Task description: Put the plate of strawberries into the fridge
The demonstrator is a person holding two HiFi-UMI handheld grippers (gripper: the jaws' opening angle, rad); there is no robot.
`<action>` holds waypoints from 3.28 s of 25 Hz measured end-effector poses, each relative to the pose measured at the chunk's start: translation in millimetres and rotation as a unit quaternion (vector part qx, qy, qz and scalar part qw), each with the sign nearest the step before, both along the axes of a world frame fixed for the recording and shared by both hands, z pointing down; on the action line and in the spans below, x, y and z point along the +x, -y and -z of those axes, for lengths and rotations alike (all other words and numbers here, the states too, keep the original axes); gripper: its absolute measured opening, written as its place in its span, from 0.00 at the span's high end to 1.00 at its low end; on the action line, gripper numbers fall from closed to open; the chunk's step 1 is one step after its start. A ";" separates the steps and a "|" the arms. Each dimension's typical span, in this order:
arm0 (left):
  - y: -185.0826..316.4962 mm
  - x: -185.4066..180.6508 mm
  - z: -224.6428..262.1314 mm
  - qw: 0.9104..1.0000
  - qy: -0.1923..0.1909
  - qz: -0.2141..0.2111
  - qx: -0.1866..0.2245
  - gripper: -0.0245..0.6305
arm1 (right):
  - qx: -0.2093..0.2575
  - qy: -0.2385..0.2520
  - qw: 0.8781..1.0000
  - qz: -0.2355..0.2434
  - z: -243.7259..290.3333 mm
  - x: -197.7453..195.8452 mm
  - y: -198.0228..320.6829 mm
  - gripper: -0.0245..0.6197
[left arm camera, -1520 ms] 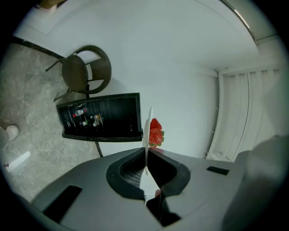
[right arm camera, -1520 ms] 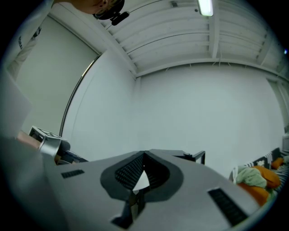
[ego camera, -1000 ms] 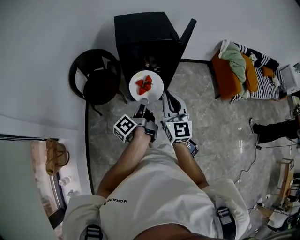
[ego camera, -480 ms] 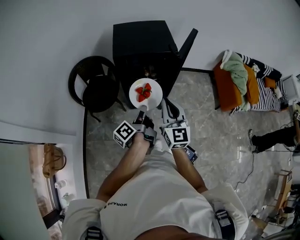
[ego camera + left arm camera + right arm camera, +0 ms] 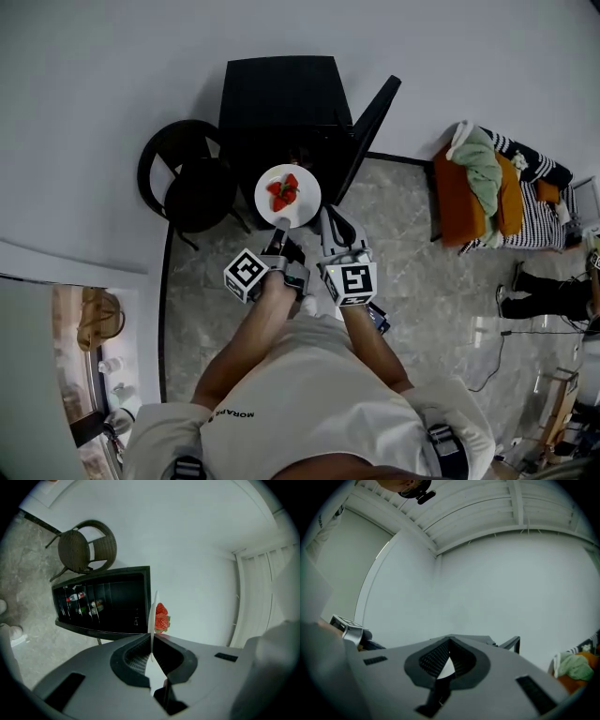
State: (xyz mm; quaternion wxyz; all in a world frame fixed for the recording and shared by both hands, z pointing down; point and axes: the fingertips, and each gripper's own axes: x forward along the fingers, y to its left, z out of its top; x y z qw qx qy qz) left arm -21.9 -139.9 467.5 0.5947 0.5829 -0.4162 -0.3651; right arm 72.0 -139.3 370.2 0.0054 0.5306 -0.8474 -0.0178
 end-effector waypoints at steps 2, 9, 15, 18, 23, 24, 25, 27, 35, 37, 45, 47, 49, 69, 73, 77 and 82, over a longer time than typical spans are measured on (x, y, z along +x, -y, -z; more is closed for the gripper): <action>6.4 4.9 0.8 1.000 0.001 0.005 0.000 0.94 | -0.002 0.002 1.000 0.005 -1.1 5.0 6.5 0.94; 24.9 8.5 -2.5 1.000 -0.009 0.009 -0.010 0.94 | -0.001 0.013 1.000 -0.001 -5.0 8.4 29.2 0.94; 36.9 -1.1 -18.6 1.000 -0.009 0.007 -0.026 0.94 | -0.013 0.008 1.000 -0.012 -19.7 3.7 46.3 0.94; 44.9 -4.7 -25.7 1.000 -0.006 0.002 -0.030 0.94 | -0.014 0.007 1.000 -0.018 -24.5 2.1 55.2 0.94; 58.1 -6.9 -41.7 0.999 -0.008 0.002 -0.039 0.94 | -0.018 0.005 1.000 -0.022 -35.7 0.5 70.3 0.94; 59.1 -6.8 -44.0 0.999 -0.008 0.002 -0.039 0.94 | -0.020 0.004 1.000 -0.020 -39.3 -0.2 71.7 0.94; 60.3 -6.8 -45.7 0.999 -0.007 0.002 -0.038 0.94 | -0.022 0.002 1.000 -0.019 -43.1 -1.0 73.0 0.94; 64.5 -6.3 -49.7 0.999 -0.004 -0.001 -0.036 0.94 | -0.024 0.001 1.000 -0.017 -50.3 -1.9 76.8 0.94; 89.9 -4.9 -72.1 0.999 -0.013 0.003 -0.041 0.94 | -0.038 0.001 0.999 -0.020 -77.4 1.0 96.5 0.94; 92.2 -5.1 -76.9 0.999 -0.012 0.002 -0.043 0.94 | -0.035 0.002 0.999 -0.019 -81.8 0.1 99.0 0.94; 97.0 -5.4 -92.9 0.999 -0.018 0.002 -0.041 0.94 | -0.032 0.007 0.999 -0.020 -96.3 -2.1 104.6 0.94; 98.3 -7.7 -99.0 0.999 -0.016 0.002 -0.042 0.94 | -0.032 0.013 0.999 -0.023 -100.4 -3.2 106.7 0.94; 101.1 -9.4 -106.0 0.999 -0.019 0.004 -0.045 0.94 | -0.034 0.019 0.999 -0.027 -104.8 -4.2 109.3 0.94; 130.3 -7.6 -172.9 0.997 -0.021 0.010 -0.068 0.94 | -0.059 0.015 0.998 -0.032 -155.0 -8.4 122.4 0.94; 142.5 -4.7 -188.1 0.998 -0.015 0.010 -0.066 0.94 | -0.060 0.017 0.998 -0.031 -162.3 -5.3 123.1 0.94; 153.5 -3.4 -209.5 0.998 -0.017 0.001 -0.065 0.94 | -0.065 0.019 0.997 -0.032 -170.7 -4.5 119.2 0.94; 172.5 -5.2 -239.8 0.997 -0.014 -0.004 -0.073 0.94 | -0.066 0.020 0.997 -0.028 -178.4 -6.7 120.2 0.94</action>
